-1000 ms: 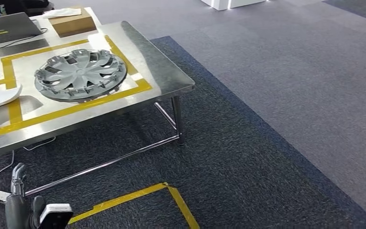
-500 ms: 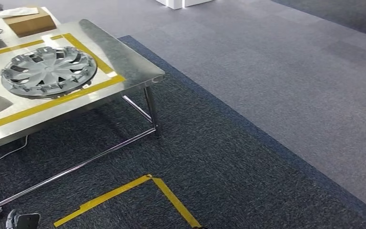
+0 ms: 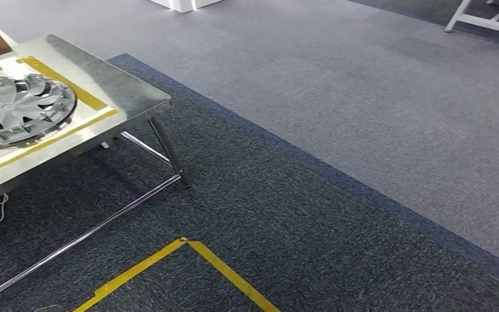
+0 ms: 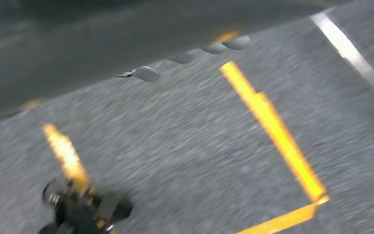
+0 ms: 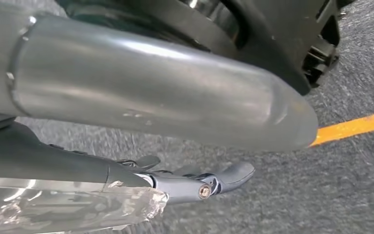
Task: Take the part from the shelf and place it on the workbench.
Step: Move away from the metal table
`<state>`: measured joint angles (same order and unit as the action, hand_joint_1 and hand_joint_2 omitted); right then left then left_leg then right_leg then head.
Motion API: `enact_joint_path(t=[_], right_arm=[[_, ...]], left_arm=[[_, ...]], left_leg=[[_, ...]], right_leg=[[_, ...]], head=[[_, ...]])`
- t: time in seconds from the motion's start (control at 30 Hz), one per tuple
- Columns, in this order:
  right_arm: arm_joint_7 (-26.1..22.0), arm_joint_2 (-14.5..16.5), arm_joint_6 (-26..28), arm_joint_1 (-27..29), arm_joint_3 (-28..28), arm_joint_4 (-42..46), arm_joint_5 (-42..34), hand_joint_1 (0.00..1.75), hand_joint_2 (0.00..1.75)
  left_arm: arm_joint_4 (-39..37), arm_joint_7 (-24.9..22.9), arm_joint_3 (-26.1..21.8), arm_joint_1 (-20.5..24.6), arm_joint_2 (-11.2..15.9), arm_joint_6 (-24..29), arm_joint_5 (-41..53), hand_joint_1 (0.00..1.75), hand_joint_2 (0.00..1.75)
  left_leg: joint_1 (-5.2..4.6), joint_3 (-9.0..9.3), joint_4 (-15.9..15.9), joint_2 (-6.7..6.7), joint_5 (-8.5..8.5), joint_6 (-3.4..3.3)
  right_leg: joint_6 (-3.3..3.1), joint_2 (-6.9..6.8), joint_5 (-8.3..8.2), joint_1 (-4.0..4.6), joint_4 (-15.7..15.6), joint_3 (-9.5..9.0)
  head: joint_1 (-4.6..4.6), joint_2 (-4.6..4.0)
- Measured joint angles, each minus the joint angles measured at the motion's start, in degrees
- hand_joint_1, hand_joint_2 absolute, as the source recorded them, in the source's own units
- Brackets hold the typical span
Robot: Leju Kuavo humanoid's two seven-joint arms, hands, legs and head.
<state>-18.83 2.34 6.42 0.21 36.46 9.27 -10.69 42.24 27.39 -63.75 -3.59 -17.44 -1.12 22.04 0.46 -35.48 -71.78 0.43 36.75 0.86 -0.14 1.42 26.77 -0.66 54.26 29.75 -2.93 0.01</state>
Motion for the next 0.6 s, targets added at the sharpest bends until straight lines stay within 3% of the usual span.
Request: enact_joint_path(t=[0.03,0.07,0.13,0.2,0.27,0.3,0.37,0.43,0.5,0.53,0.6], right_arm=[[0.0,0.2,0.0,0.1,0.0,0.0,0.0,0.0,0.0],[0.0,0.4,0.0,0.1,-0.1,0.0,0.0,0.0,0.0],[0.1,0.6,0.1,0.0,-0.2,0.0,0.0,0.0,0.0],[0.2,0.7,0.4,-0.2,-0.3,0.0,0.0,0.0,0.0],[0.2,0.8,1.0,-0.2,-0.4,0.0,0.0,0.0,0.0],[0.2,0.8,1.5,0.0,-0.5,0.0,0.0,0.0,0.0],[0.3,0.8,2.2,0.1,-0.6,0.0,0.0,0.0,0.0],[0.4,0.8,3.1,-0.1,-0.6,0.0,0.0,0.0,0.0],[0.6,0.9,4.4,-0.3,-0.6,0.1,0.0,0.0,0.0],[0.7,1.0,5.2,-0.2,-0.6,0.1,0.0,0.0,0.0],[0.9,1.0,6.7,-0.1,-0.6,0.1,0.0,0.0,0.0]], left_arm=[[-1.2,0.0,-0.7,0.3,0.1,-0.2,0.0,0.0,0.0],[-2.2,0.0,-1.3,0.6,0.2,-0.3,-0.1,0.0,0.0],[-3.8,0.0,-2.2,1.1,0.4,-0.4,-0.1,0.0,0.0],[-5.3,0.1,-3.0,1.7,0.6,-0.4,0.0,0.0,0.0],[-6.5,0.3,-3.5,2.1,0.7,-0.3,0.4,0.0,0.0],[-7.0,0.5,-3.6,2.3,0.8,-0.2,0.6,0.0,0.0],[-7.9,0.8,-3.9,2.7,0.9,-0.1,1.1,0.0,0.0],[-8.7,1.2,-4.2,2.9,1.0,0.2,1.6,0.0,0.0],[-9.5,1.6,-4.5,3.0,1.2,0.8,2.4,0.0,0.0],[-9.9,1.8,-4.5,3.1,1.3,1.1,2.7,0.0,0.0],[-10.7,2.2,-4.6,3.4,1.4,1.5,3.1,0.0,0.0]], left_leg=[[0.14,0.56,0.8,-0.06,-1.17,0.04],[0.35,2.1,3.8,-0.33,-3.15,0.08],[0.86,5.84,11.4,-2.69,-6.54,0.16],[1.02,7.21,15.0,-4.55,-7.22,-0.1],[0.78,6.9,15.1,-3.78,-7.22,-0.89],[0.72,6.83,15.2,-3.11,-7.45,-1.37],[0.64,6.51,15.4,-1.7,-8.0,-2.29],[0.29,6.0,15.4,-0.09,-8.27,-2.77],[-0.07,5.64,15.3,1.67,-8.4,-2.96],[-0.22,5.55,15.3,2.44,-8.43,-3.0],[-0.49,5.65,15.3,3.76,-8.44,-3.0]], right_leg=[[0.1,0.74,-0.1,-0.03,0.3,0.28],[0.23,1.47,-0.15,-0.08,0.5,0.5],[0.74,2.94,-0.18,-0.08,1.3,1.11],[1.58,4.22,-0.39,-0.08,2.0,2.11],[2.49,5.36,-0.87,-0.32,2.1,3.01],[2.8,5.1,-0.77,-0.42,2.3,3.45],[3.13,2.59,1.46,-0.38,5.6,5.42],[3.23,-0.29,5.73,-0.27,13.2,8.79],[3.25,-1.04,7.95,-0.27,18.9,10.79],[3.16,-1.23,7.48,-0.26,18.7,10.13],[2.58,-2.47,4.36,-0.06,11.9,5.43]], head=[[0.01,0.01],[0.01,0.01],[0.04,0.0],[0.04,0.0],[0.01,0.01],[-0.01,0.01],[-0.43,0.01],[-0.84,0.01],[-0.86,0.01],[-0.86,0.01],[-0.86,0.02]])
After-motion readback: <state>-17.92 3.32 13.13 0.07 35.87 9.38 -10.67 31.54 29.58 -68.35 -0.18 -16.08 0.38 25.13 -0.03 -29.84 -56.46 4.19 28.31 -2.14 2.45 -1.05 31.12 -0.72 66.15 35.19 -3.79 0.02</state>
